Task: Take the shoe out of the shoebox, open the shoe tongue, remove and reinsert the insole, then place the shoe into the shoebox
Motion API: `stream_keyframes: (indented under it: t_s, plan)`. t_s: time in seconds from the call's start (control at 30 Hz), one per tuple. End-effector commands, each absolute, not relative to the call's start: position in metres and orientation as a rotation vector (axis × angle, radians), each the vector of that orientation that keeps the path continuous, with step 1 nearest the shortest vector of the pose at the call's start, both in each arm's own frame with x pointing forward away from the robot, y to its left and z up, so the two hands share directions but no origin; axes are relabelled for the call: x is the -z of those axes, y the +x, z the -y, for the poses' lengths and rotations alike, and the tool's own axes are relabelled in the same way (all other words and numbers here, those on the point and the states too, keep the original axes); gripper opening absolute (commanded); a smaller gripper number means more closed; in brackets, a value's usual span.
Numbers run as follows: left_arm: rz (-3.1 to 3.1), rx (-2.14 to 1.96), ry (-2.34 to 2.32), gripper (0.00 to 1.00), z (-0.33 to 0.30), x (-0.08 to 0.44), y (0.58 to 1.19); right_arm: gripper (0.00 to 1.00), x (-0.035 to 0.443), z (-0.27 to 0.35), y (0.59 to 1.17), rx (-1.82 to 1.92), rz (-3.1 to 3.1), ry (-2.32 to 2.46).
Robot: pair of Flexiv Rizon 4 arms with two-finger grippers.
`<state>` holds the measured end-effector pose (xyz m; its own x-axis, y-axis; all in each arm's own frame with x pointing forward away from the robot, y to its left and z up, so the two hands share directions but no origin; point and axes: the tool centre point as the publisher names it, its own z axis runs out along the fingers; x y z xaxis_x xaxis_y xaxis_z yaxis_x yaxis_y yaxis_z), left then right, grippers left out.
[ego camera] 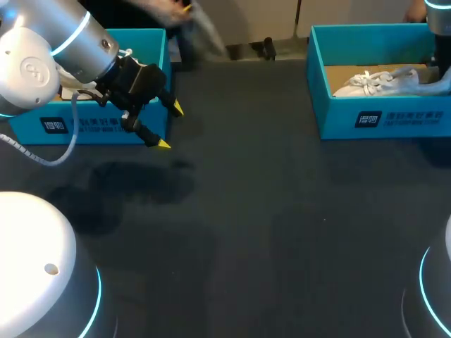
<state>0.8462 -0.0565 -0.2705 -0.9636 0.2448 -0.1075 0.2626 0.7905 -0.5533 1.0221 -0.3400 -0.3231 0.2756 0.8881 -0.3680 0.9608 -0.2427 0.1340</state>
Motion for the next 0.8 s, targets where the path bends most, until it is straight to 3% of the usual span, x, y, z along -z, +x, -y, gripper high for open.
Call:
stream_keyframes:
  t_s: [0.03, 0.8]
  plan:
    - [-2.943, 0.914, 0.418, 1.0, 0.056, 0.271, 0.845, 0.0, 0.326, 0.341, 1.02, 0.313, -1.698, 2.211]
    - [-2.943, 0.914, 0.418, 1.0, 0.056, 0.271, 0.845, 0.0, 0.364, 0.353, 1.025, 0.304, -1.657, 2.27]
